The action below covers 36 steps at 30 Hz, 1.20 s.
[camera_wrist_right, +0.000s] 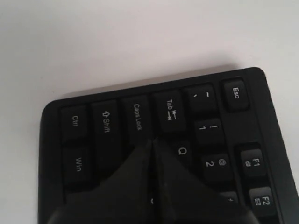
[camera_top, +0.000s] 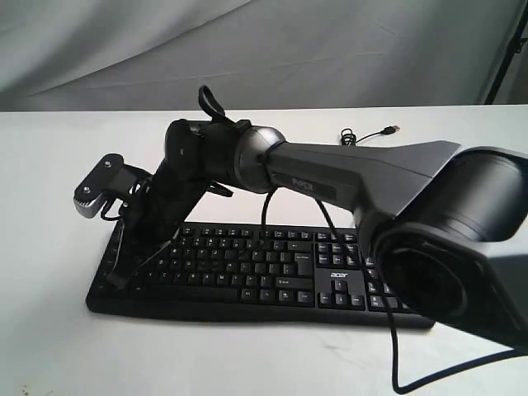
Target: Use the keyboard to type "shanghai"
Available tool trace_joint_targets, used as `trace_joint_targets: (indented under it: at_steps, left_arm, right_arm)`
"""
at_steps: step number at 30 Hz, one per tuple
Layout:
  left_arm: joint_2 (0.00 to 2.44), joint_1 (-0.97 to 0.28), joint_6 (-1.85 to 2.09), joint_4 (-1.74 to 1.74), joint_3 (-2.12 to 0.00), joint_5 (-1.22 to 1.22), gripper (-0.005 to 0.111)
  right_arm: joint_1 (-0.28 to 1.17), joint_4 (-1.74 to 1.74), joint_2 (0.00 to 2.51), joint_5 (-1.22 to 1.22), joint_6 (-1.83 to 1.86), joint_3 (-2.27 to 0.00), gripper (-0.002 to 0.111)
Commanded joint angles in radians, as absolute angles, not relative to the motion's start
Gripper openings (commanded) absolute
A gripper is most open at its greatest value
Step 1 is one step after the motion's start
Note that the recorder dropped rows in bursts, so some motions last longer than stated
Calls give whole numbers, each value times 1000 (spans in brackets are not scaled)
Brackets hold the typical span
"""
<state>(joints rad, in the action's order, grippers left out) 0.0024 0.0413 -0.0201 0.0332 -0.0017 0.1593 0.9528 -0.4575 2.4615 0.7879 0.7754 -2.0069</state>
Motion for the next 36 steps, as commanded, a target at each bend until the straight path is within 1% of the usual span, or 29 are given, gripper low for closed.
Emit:
trace_joint_targets:
  at_steps: [1, 20, 24, 28, 32, 36]
  left_arm:
    - [0, 35, -23, 31, 0, 154, 0]
    - [0, 35, -23, 31, 0, 154, 0]
    - [0, 35, -23, 31, 0, 154, 0]
    - [0, 35, -23, 31, 0, 154, 0]
    - [0, 35, -23, 31, 0, 154, 0]
    - [0, 35, -23, 31, 0, 154, 0]
  right_arm:
    - [958, -454, 2461, 798, 772, -2014, 0]
    - [958, -454, 2469, 815, 770, -2014, 0]
    - [958, -399, 2413, 824, 755, -2014, 0]
    - [956, -275, 2334, 903, 673, -2012, 0]
    - [947, -202, 2247, 916, 619, -1919, 0]
    - [919, -231, 2150, 794, 607, -1705, 0]
